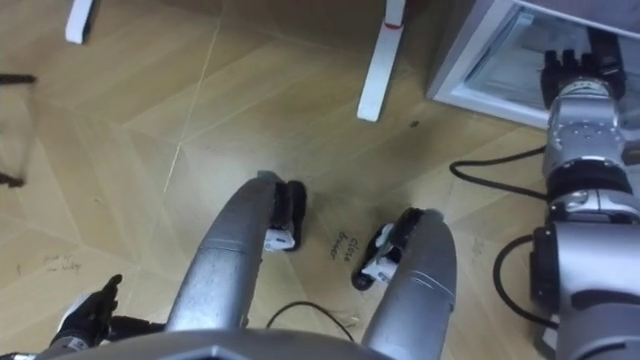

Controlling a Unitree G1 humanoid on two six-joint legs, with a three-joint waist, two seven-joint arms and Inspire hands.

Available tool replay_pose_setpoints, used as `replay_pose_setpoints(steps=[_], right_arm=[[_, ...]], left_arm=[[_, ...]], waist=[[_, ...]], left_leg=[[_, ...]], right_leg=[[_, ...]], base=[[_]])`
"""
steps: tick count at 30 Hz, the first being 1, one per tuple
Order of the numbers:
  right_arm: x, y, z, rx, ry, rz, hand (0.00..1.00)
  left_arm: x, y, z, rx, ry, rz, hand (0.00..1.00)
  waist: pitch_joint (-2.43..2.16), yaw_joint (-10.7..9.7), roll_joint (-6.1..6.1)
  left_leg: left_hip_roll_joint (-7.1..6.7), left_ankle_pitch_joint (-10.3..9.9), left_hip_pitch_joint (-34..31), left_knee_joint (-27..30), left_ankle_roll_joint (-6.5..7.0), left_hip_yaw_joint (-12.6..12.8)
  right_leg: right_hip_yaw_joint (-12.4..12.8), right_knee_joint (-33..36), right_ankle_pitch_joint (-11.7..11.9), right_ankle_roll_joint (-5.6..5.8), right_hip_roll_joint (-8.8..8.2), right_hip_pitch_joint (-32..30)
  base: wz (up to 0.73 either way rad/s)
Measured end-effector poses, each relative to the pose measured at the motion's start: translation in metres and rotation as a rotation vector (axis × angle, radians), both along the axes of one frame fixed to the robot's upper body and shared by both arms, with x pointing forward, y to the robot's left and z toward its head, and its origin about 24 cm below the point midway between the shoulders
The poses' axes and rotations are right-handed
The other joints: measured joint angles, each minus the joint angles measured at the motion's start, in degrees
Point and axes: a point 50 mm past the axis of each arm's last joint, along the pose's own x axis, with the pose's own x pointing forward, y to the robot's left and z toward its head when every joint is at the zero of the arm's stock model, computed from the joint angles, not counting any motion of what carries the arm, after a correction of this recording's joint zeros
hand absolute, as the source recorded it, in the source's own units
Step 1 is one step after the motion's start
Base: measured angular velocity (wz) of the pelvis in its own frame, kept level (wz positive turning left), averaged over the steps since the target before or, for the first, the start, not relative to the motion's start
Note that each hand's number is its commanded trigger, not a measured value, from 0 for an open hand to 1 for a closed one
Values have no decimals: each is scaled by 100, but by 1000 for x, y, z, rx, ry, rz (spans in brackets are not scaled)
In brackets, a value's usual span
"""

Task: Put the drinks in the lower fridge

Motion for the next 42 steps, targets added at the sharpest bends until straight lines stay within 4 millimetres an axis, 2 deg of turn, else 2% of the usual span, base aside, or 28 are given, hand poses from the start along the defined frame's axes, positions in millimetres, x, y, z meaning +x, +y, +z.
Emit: replay_pose_setpoints(steps=[2, 8, 11, 14, 19, 22, 25, 30, 31, 33, 34, 36, 37, 39, 42], right_arm=[[0, -1, 0, -3, -2, -10, 0], [-1, -2, 0, -2, -1, -20, 0], [-6, -5, -8, -2, 15, -26, 0], [-12, -9, -15, 5, 24, -36, 0], [-26, -14, -34, -44, 88, 4, 0], [-45, -23, -48, -101, 137, 72, 0], [-70, -21, -74, -127, 242, 170, 0], [-126, -21, -114, -118, 463, 297, 0], [-132, -20, -117, -132, 491, 322, 0], [-156, -17, -131, -169, 611, 436, 0], [-160, -16, -134, -183, 648, 476, 0], [-187, -14, -145, -264, 831, 661, 0], [-192, -13, -148, -291, 871, 718, 0], [-209, -7, -156, -357, 994, 894, 0], [-227, 7, -168, -310, 1025, 934, 0]], left_arm=[[0, 0, 0, 2, 1, -2, 0], [-1, 1, 0, 4, 4, 0, 0], [-1, 0, 0, -6, -1, 9, 0], [0, 0, 0, -9, -2, 7, 0], [0, -1, 0, -11, 0, 3, 0], [1, 0, 0, -15, 1, 5, 0], [4, 2, 0, -7, 3, 11, 0], [8, 8, 0, 8, -9, 40, 0], [8, 8, -1, 9, -2, 43, 0], [3, 8, -4, 13, 20, 46, 0], [3, 8, -4, 19, 25, 39, 0], [2, 9, -5, 22, 29, 42, 0], [1, 9, -5, 21, 30, 43, 0], [6, 8, -8, 17, 42, 47, 0], [12, 5, -13, 0, 61, 60, 0]], waist=[[3, 24, 18], [4, 74, 43], [15, 96, 95], [21, 98, 91], [34, 86, 129], [29, 84, 131], [27, 70, 79], [11, 19, -26], [10, 5, -30], [-18, -147, -59], [-30, -162, -87], [-82, -158, -130], [-92, -146, -132], [-111, -111, -105], [-130, -153, -61]], left_leg=[[-9, 57, 26, -66, -1, -5], [-22, 207, 109, -281, -68, -34], [-12, 225, 252, -368, -95, -122], [-10, 271, 367, -525, -127, -159], [-8, 301, 554, -677, -115, -320], [-2, 308, 610, -765, -100, -366], [-38, 342, 800, -991, -41, -412], [-103, 329, 1226, -1293, 24, -447], [-98, 329, 1291, -1323, 28, -454], [-100, 313, 1620, -1511, 54, -527], [-98, 314, 1715, -1575, 54, -534], [-61, 317, 2101, -1844, 56, -579], [-41, 317, 2199, -1912, 57, -575], [50, 325, 2598, -2169, 46, -573], [87, 402, 3088, -2568, 37, -543]], right_leg=[[-66, -25, 20, -15, -51, 23], [-140, -130, 80, -87, -56, 88], [-298, -235, 74, -101, -49, 316], [-421, -375, 83, -105, -51, 484], [-717, -656, 115, -49, -3, 888], [-833, -858, 170, 8, 54, 1053], [-877, -1174, 276, 136, 186, 1295], [-1026, -1669, 356, 340, 253, 1868], [-1057, -1742, 372, 359, 274, 1961], [-1174, -2090, 434, 442, 391, 2393], [-1185, -2179, 454, 458, 420, 2495], [-1213, -2610, 587, 511, 596, 2910], [-1211, -2727, 628, 520, 647, 3011], [-1194, -3208, 800, 551, 864, 3449], [-1209, -3758, 996, 596, 1020, 3908]], base=[[6], [6], [10], [16], [14], [9], [11], [11], [6], [14], [9], [-3], [-14], [-13], [-8]])
